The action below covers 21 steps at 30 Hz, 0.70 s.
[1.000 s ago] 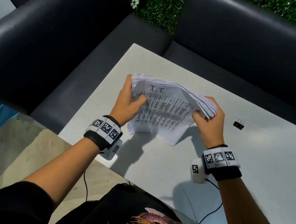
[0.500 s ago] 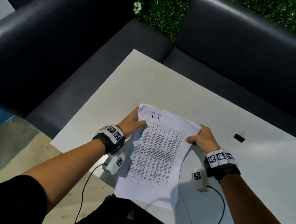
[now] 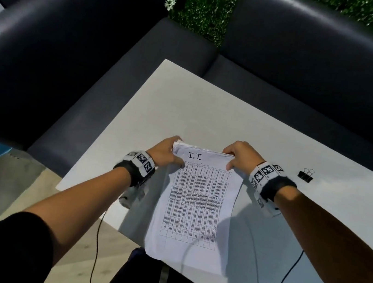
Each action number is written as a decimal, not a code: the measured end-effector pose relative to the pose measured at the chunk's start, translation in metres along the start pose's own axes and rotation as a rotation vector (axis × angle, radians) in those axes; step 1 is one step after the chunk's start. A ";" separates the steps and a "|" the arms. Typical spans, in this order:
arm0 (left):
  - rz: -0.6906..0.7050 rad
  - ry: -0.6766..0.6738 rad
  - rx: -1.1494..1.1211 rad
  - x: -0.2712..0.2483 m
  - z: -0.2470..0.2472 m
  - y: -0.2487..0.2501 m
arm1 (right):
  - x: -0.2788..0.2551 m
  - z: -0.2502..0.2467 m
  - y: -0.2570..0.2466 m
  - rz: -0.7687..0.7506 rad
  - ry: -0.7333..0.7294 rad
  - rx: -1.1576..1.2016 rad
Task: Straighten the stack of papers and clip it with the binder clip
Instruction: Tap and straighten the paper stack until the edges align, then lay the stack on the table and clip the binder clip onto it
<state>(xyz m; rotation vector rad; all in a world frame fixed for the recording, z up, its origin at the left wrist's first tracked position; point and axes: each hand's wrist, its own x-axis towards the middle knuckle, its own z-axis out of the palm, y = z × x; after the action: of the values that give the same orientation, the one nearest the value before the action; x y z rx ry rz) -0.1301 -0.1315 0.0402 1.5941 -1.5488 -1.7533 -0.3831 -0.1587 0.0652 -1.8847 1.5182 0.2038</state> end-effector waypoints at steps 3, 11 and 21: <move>0.069 -0.079 0.339 0.016 -0.006 0.027 | 0.004 0.002 0.003 0.010 0.000 0.016; 0.025 -0.293 1.123 0.044 0.027 0.065 | 0.011 0.010 0.019 0.083 -0.011 0.026; 0.009 -0.299 1.126 0.057 0.026 0.049 | -0.024 -0.012 0.095 0.200 0.213 0.317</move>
<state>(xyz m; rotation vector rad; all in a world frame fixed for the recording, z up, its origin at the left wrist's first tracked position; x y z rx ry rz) -0.1910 -0.1822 0.0465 1.7119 -2.9919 -1.1262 -0.4802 -0.1535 0.0470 -1.5426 1.7672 -0.1469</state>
